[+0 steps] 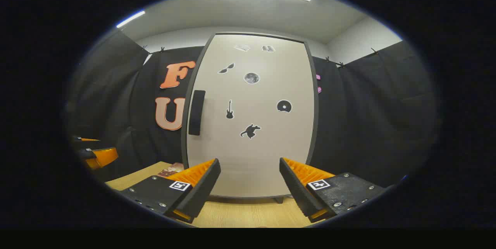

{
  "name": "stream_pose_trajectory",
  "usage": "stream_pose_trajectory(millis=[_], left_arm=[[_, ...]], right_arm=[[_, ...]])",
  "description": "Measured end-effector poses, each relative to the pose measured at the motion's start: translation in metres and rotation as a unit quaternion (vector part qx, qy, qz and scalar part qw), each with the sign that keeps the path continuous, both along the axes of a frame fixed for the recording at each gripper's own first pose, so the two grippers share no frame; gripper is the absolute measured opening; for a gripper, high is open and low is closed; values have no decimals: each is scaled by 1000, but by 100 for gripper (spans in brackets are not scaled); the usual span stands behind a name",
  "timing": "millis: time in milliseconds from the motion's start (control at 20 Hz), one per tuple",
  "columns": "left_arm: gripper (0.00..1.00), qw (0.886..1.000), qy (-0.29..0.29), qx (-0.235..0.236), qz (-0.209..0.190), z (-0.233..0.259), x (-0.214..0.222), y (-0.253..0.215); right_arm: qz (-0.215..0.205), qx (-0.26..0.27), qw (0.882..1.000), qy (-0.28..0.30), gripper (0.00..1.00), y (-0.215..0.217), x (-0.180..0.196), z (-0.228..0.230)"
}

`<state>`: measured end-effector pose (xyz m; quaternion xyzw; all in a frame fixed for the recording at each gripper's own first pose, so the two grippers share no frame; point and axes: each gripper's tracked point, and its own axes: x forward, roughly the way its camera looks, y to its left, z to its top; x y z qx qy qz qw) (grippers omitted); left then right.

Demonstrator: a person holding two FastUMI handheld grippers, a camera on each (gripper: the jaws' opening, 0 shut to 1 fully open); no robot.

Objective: Open the cabinet door with the right hand, grasp the bottle in the cabinet with the left hand and place it on the coaster, then close the cabinet door with the right hand.

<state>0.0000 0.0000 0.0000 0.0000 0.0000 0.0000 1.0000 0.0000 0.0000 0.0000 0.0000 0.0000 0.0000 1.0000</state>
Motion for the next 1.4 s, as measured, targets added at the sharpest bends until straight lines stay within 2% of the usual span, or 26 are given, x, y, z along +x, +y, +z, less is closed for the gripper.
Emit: stream_pose_trajectory(millis=[400,800,1200,1400], left_arm=[[96,1000,-6,21,-9,7,3,-6],[97,1000,0,13,-8,1,13,-2],[96,1000,10,-9,5,-12,35,10],[97,1000,7,-8,15,-11,51,21]], right_arm=[[6,-5,1000,-11,94,10,5,5],[5,-2,1000,-9,95,19,19,7],[64,20,997,-35,94,93,78,43],[71,34,996,-38,92,121,120,54]])
